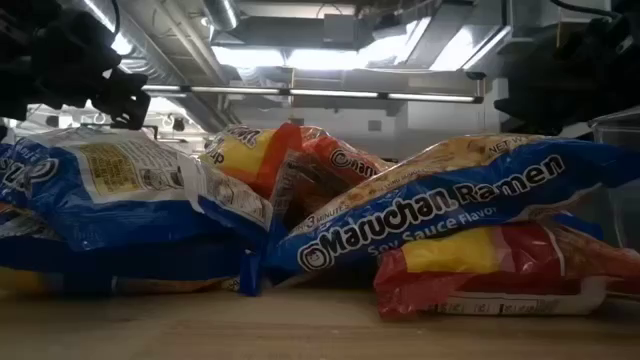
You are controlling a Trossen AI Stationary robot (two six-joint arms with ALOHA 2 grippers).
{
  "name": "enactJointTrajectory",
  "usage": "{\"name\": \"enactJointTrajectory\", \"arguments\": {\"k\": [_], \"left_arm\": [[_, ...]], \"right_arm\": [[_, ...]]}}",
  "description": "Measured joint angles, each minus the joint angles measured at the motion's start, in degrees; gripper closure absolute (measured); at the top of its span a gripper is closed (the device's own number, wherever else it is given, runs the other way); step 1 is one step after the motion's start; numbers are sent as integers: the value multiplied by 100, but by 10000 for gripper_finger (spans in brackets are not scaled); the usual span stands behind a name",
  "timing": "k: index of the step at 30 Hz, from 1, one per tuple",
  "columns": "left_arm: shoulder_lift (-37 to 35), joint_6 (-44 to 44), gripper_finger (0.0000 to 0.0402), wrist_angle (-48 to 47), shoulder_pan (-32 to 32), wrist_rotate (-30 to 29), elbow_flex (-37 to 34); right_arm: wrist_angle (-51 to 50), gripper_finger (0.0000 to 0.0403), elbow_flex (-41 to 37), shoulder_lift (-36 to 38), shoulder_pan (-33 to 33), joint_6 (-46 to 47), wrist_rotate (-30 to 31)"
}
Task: Sort Maruchan noodles
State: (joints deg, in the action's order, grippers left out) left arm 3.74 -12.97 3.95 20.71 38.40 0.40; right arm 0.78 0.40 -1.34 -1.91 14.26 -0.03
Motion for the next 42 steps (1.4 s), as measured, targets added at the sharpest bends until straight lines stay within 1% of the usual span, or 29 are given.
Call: {"name": "enactJointTrajectory", "arguments": {"k": [31, 34, 37, 39, 42], "left_arm": [[1, 0, 255, 1, 0, 2, 2], [1, 0, 255, 0, 0, 2, 2], [0, 0, 255, 1, 0, 1, 1], [-1, 1, 255, 2, 0, 2, 2], [0, 0, 255, 2, 0, 0, 0]], "right_arm": [[2, 196, 1, 1, 1, 0, 1], [20, 196, 0, 0, 1, -241, 47], [74, 196, -3, 0, 1, -261, 102], [301, 196, -4, -2, 2, -41, 261], [839, 196, -4, 2, 2, 1286, 264]]}}
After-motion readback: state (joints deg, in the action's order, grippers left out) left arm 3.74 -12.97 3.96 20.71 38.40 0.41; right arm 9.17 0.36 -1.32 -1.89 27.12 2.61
